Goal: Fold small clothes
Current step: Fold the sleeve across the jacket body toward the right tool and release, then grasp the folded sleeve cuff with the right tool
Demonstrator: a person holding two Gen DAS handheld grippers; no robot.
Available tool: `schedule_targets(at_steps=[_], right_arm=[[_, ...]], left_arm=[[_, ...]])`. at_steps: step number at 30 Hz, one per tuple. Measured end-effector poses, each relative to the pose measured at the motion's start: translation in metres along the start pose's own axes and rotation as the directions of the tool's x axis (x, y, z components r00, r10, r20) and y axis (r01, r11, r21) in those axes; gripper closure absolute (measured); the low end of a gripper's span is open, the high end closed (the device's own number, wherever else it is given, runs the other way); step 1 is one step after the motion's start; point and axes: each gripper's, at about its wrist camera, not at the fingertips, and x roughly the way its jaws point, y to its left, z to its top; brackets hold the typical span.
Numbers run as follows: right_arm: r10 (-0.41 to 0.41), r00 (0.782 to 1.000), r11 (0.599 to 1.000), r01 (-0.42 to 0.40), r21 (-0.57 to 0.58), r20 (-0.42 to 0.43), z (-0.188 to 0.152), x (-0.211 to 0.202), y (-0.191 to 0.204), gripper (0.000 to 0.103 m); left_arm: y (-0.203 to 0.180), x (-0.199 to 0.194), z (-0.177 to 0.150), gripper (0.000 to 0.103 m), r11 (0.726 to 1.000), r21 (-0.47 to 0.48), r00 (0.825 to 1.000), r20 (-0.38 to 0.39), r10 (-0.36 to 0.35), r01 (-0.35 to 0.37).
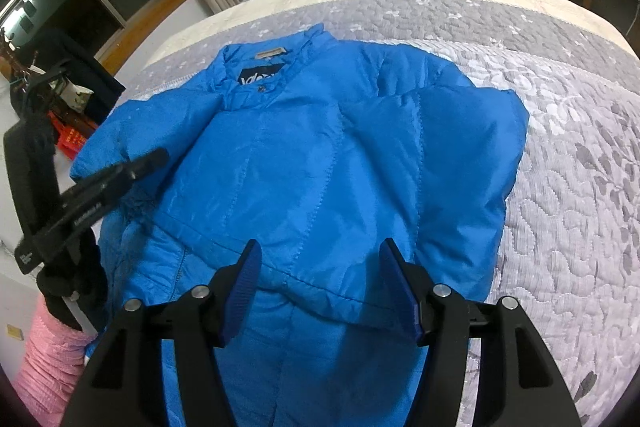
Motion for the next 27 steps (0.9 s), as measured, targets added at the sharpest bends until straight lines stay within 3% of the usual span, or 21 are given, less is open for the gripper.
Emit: schedule_targets(at_steps=[3,5,7,10,12,14,17,21,27], right_arm=[[0.002,1.0,1.0,-0.002,-0.001,-0.003,0.002,0.001,0.001,0.041],[0.003,1.0,1.0,-0.003,-0.004,-0.005,0.003,0.001,0.002,0.041],[-0.003,1.0,1.0,0.003,-0.012,-0.007,0.006,0.001,0.005,0.041],[0.012,1.0,1.0,-0.012,-0.021,-0.011,0.014,0.0,0.014,0.041],[0.045,0.999,0.999,-0.046,-0.026,-0.019,0.023,0.0,0.026,0.041],[0.083,0.996,0.996,-0.084,-0.036,-0.036,0.035,0.004,0.045,0.039],[0.147,0.987,0.988,-0.15,-0.042,-0.073,0.051,0.016,0.074,0.036],[0.223,0.963,0.973,-0.228,-0.019,-0.15,0.071,0.05,0.117,0.031],[0.224,0.944,0.975,-0.221,0.039,-0.242,0.077,0.103,0.136,0.032]], left_arm=[[0.007,-0.003,-0.005,0.088,0.996,-0.026,0.995,-0.041,-0.09,0.089],[0.013,-0.013,-0.01,0.071,0.988,-0.044,0.986,-0.066,-0.153,0.15],[0.019,-0.03,-0.018,0.061,0.978,-0.059,0.976,-0.079,-0.202,0.198],[0.032,-0.063,-0.029,0.056,0.98,-0.058,0.979,-0.054,-0.195,0.192],[0.045,-0.089,-0.031,0.055,0.984,-0.06,0.985,-0.003,-0.17,0.17],[0.058,-0.111,-0.027,0.048,0.99,-0.068,0.991,0.063,-0.121,0.125],[0.081,-0.133,-0.016,0.047,0.994,-0.105,0.988,0.149,0.028,-0.012],[0.095,-0.115,-0.006,0.047,0.983,-0.123,0.982,0.113,0.149,-0.135],[0.121,-0.076,-0.012,0.048,0.973,-0.171,0.985,0.042,0.167,-0.157]])
